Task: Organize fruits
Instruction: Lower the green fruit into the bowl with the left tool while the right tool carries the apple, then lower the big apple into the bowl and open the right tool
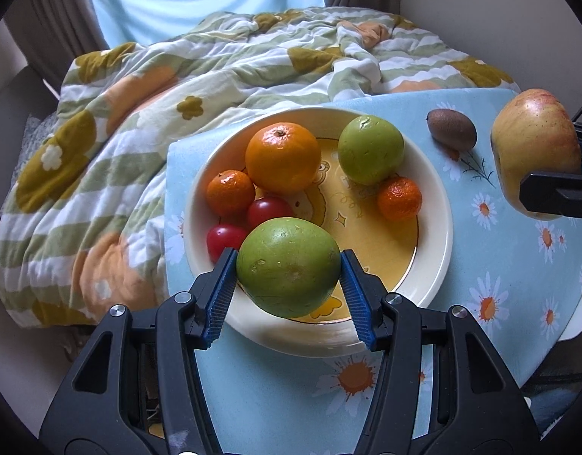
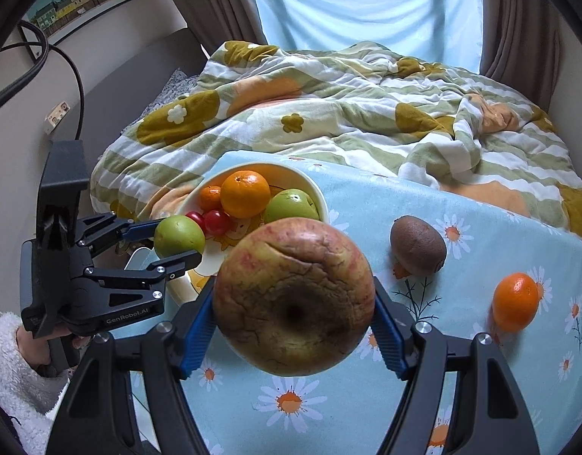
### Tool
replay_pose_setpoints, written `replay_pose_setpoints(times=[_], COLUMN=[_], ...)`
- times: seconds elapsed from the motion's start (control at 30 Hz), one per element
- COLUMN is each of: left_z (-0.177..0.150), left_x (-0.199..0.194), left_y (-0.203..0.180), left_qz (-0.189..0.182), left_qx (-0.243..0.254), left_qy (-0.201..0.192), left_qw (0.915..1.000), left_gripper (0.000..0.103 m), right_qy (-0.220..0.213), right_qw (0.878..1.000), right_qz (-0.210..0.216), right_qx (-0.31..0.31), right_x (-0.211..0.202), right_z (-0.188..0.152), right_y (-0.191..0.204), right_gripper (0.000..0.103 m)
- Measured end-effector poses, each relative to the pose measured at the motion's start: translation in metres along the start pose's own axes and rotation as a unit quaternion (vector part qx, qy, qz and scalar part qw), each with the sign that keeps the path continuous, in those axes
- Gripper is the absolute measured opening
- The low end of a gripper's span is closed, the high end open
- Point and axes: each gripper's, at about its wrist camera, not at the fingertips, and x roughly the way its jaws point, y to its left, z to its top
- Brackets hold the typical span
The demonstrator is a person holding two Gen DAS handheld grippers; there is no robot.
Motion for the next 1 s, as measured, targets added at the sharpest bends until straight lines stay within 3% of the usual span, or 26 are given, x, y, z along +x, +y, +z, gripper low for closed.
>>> replay_pose_setpoints(times=[0.47, 0.5, 0.53, 0.57, 0.6, 1.0], left_z=[-0.004, -0.003, -0.003, -0.002, -0.002, -0.016], left_x=[0.022, 0.02, 0.018, 0.017, 0.014, -0.018], left_y=[-0.001, -0.003, -0.004, -0.004, -0.003, 0.002], left_qz=[-0.002, 0.002, 0.005, 0.005, 0.0, 0.005], left_qx=[0.027, 0.03, 0.032, 0.03, 0.026, 0.014], left_qy=[0.01, 0.006, 0.004, 0.002, -0.002, -0.003], left_qw=[0.9996, 0.9995, 0.9995, 0.9995, 0.9997, 0.9999], left_gripper=[0.06, 0.067, 0.09, 0.1, 0.103, 0.103], right_qy=[0.001, 0.001, 0.0, 0.0, 0.0, 0.007], right_qw=[1.0, 1.0, 1.0, 1.0, 1.0, 1.0], right_qz=[-0.013, -0.014, -0.014, -0.015, -0.015, 0.002], right_qx=[0.023, 0.024, 0.024, 0.025, 0.025, -0.009], right_x=[0.007, 0.006, 0.006, 0.005, 0.005, 0.01], right_z=[-0.007, -0.007, -0.007, -0.007, -0.007, 0.0], right_y=[-0.006, -0.007, -0.008, -0.008, -0.008, 0.003], right_gripper=[0.069, 0.069, 0.069, 0.069, 0.069, 0.069])
